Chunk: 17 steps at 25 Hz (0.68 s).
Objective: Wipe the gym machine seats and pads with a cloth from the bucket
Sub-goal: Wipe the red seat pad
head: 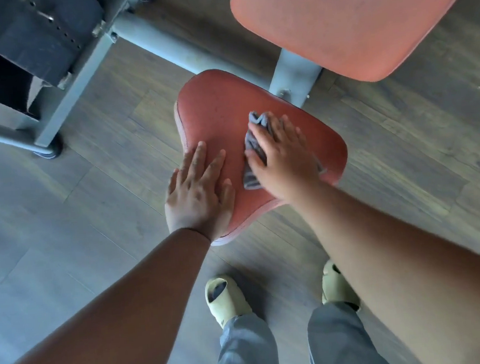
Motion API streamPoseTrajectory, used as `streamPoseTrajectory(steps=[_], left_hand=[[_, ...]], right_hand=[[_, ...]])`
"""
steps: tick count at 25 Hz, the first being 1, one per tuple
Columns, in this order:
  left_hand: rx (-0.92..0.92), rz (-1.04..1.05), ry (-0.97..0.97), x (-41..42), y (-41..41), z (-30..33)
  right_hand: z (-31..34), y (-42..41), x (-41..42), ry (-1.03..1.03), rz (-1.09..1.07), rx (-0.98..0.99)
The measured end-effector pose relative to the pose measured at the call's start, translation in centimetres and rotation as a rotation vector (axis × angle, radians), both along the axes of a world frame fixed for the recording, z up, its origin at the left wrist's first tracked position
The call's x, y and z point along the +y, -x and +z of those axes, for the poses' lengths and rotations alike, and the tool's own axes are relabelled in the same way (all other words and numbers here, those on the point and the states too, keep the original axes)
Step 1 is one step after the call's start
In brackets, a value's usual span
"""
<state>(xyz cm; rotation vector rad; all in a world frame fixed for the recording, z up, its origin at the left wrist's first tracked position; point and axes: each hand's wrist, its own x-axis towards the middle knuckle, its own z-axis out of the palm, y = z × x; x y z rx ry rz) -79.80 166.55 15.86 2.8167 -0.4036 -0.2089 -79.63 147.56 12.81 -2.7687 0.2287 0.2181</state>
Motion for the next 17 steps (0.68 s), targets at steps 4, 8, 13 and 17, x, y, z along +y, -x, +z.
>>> streamPoseTrajectory(steps=[4,8,13,17], left_hand=[[0.097,0.181,-0.056,-0.3,0.1,0.0],[0.196,0.319,0.126,1.3,1.1,0.3],[0.273,0.365,0.332,4.5,3.4,0.9],[0.238,0.407,0.360,5.6,3.4,1.2]], right_hand=[[0.0,-6.1,1.7,-0.005,0.085,0.018],[0.9,2.2,1.7,-0.039,0.316,-0.113],[0.6,-2.4,3.2,-0.012,-0.100,-0.002],[1.8,-1.8,9.8,-0.080,0.212,-0.086]])
